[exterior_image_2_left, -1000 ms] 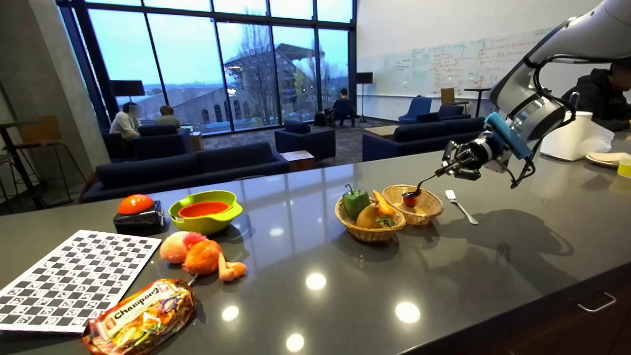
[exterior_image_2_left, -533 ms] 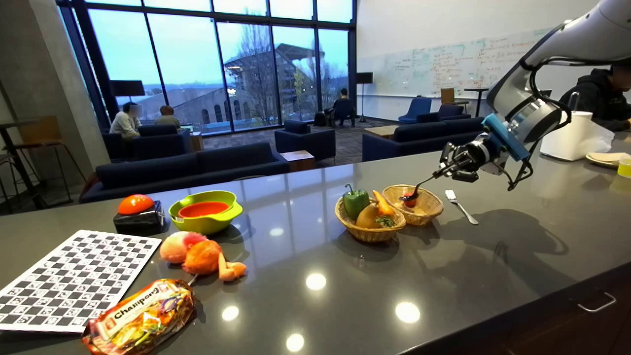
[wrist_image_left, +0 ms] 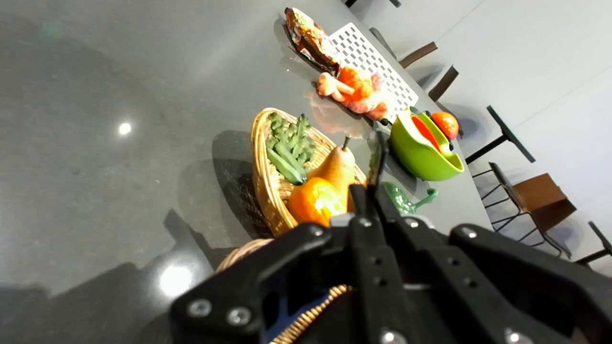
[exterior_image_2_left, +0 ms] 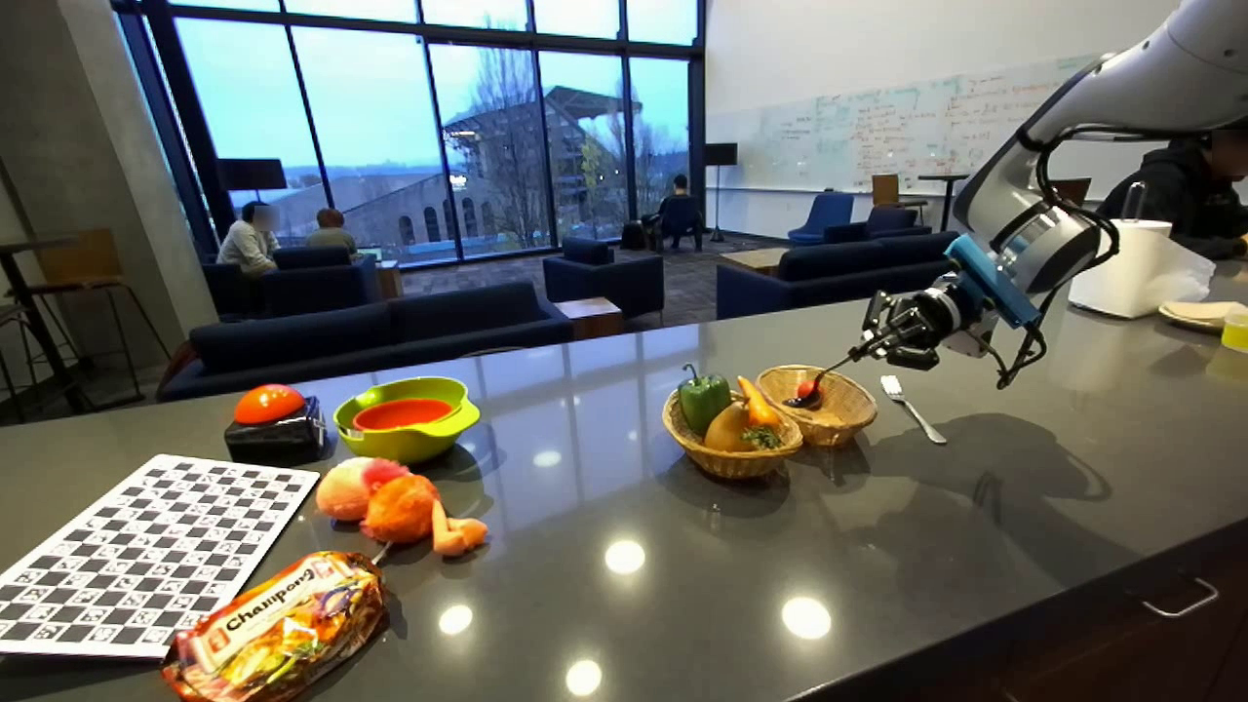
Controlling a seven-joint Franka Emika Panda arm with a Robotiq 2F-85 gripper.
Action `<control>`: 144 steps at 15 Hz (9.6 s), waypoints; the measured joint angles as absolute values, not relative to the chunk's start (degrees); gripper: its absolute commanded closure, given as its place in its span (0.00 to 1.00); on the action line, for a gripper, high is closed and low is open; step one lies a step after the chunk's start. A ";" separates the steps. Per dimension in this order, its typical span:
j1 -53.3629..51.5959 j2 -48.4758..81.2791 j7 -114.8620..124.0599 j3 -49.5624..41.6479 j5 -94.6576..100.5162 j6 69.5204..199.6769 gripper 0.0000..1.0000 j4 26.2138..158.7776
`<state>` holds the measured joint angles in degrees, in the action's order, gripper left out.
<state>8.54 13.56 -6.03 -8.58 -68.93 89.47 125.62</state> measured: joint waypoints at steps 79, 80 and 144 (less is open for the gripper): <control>6.75 12.88 -11.36 -9.72 -49.53 110.30 0.99 121.41; 6.41 12.83 -10.84 -9.14 -48.21 111.01 0.99 120.91; 2.03 9.69 -19.68 -0.97 -40.52 112.41 0.99 123.26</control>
<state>2.03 9.69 -19.68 -0.97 -40.52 112.41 123.26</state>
